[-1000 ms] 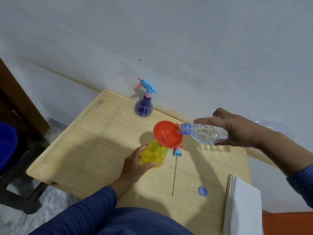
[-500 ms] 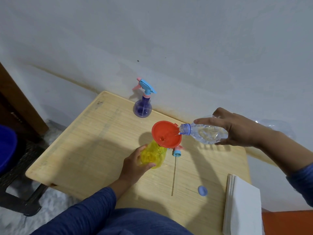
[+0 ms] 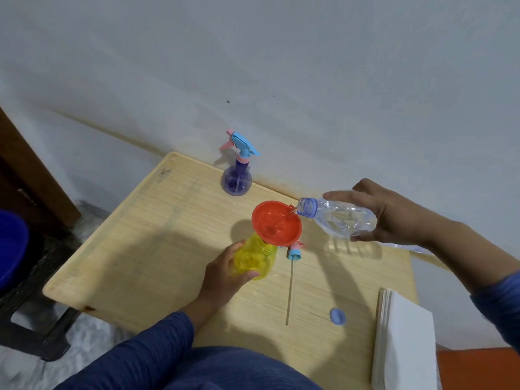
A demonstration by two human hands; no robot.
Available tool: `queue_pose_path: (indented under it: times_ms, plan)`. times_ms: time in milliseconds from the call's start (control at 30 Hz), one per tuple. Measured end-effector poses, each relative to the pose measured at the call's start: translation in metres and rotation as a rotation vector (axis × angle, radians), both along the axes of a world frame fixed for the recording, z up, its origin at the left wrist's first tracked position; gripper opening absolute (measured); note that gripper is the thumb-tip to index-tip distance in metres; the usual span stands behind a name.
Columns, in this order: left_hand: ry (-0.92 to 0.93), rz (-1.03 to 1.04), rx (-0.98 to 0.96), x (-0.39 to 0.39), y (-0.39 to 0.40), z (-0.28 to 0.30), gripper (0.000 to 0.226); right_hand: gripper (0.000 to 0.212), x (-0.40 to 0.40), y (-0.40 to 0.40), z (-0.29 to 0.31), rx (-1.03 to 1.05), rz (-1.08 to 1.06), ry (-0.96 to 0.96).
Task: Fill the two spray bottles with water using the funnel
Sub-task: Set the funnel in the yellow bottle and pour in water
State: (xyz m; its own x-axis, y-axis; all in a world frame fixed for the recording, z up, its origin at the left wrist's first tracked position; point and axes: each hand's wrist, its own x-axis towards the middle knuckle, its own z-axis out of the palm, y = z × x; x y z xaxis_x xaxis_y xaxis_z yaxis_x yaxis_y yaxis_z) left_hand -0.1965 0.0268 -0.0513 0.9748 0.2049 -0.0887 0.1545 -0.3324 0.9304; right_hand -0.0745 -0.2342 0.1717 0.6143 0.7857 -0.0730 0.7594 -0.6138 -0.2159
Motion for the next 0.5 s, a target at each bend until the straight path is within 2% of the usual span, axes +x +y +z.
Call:
queue_pose_path:
  times_ms: [100,200,300,500]
  plan:
    - [0.004,0.01,-0.003,-0.001,0.0,0.001,0.076,0.085,-0.003,-0.001,-0.008,0.154,-0.043,-0.001]
    - [0.003,0.01,0.002,-0.002,0.0,0.003,0.083,0.093,-0.006,-0.006,-0.019,0.374,-0.191,0.008]
    - [0.004,-0.004,0.018,-0.003,0.001,0.006,0.089,0.091,-0.012,-0.012,-0.031,0.598,-0.347,0.015]
    - [0.009,-0.025,0.066,0.0,0.005,0.007,0.079,0.093,-0.028,-0.027,-0.055,0.942,-0.632,-0.043]
